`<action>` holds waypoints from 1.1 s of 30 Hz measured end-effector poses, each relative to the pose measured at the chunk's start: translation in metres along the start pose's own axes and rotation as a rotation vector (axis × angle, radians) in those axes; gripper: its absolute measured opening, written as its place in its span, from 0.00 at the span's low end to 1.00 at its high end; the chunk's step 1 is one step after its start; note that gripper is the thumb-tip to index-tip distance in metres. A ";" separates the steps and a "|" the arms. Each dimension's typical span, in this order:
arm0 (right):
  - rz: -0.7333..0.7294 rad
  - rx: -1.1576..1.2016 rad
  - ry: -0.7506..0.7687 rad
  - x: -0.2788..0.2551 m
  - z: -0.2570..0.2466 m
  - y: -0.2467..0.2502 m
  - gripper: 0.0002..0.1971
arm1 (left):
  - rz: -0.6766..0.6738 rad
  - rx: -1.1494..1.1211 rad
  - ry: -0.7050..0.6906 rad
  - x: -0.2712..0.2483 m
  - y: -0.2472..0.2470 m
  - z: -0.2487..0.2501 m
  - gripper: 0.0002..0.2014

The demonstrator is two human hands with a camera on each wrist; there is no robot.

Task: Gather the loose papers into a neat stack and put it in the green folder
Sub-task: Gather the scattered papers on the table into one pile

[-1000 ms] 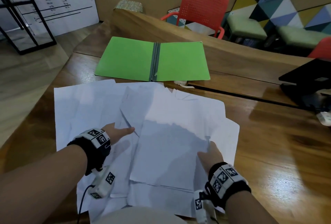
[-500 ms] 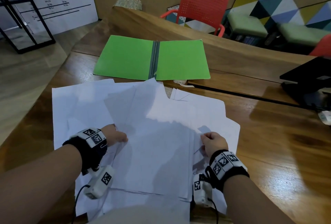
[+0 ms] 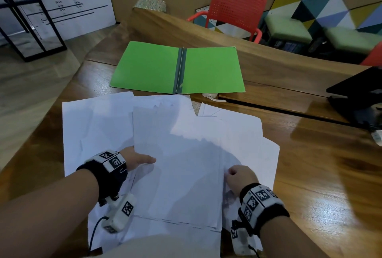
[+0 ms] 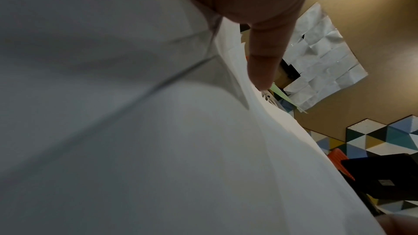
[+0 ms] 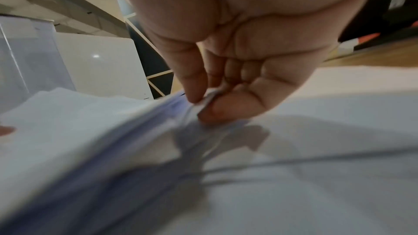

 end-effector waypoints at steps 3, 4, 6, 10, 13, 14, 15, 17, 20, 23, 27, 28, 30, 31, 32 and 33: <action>-0.182 0.045 0.124 -0.004 -0.016 -0.021 0.09 | 0.038 0.036 0.024 0.002 0.002 -0.001 0.25; -0.243 0.118 0.120 -0.004 -0.013 -0.025 0.09 | 0.076 0.047 0.044 0.005 0.007 -0.003 0.24; -0.179 0.222 0.042 0.001 0.001 -0.016 0.07 | 0.137 0.069 0.091 0.007 0.018 -0.007 0.27; 0.272 0.530 -0.430 0.009 0.060 0.010 0.31 | 0.223 0.069 0.125 0.010 0.032 -0.012 0.30; 0.240 0.677 -0.527 0.011 0.062 0.002 0.46 | 0.250 0.059 0.122 0.013 0.028 -0.012 0.29; 0.207 0.707 -0.526 0.016 0.060 -0.004 0.47 | 0.249 0.058 0.123 0.013 0.025 -0.011 0.29; 0.163 0.725 -0.512 0.018 0.055 -0.007 0.44 | 0.249 0.056 0.122 0.013 0.022 -0.009 0.27; 0.058 0.700 -0.419 0.020 0.046 -0.011 0.29 | 0.263 0.054 0.116 0.012 0.019 -0.007 0.27; 0.025 0.639 -0.312 0.022 0.050 -0.003 0.13 | 0.274 0.082 0.115 0.009 0.018 -0.005 0.27; 0.145 0.551 -0.400 0.019 0.075 0.017 0.17 | 0.271 0.110 0.111 0.008 0.015 -0.004 0.25; 0.123 0.402 -0.401 0.021 0.077 0.024 0.21 | 0.274 0.130 0.111 0.006 0.015 -0.002 0.26; 0.115 0.393 -0.376 0.021 0.070 0.023 0.21 | 0.274 0.139 0.112 0.005 0.015 -0.001 0.26; 0.101 0.404 -0.337 0.022 0.059 0.019 0.22 | 0.274 0.159 0.115 0.004 0.015 0.000 0.27; 0.113 0.432 -0.336 0.021 0.055 0.018 0.22 | 0.273 0.165 0.115 0.004 0.015 0.000 0.27; 0.141 0.481 -0.348 0.020 0.055 0.018 0.23 | 0.274 0.169 0.117 0.004 0.015 0.000 0.28; 0.194 0.544 -0.367 0.018 0.057 0.019 0.26 | 0.274 0.171 0.118 0.003 0.016 0.000 0.28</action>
Point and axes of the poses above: each hand's wrist, its own x-axis towards the middle knuckle, its own y-axis out of the back of the hand, z = x × y, the point moved 5 cm from there along x, towards the middle knuckle, and after that the axes turned 14 degrees about -x, right-handed, at the moved point
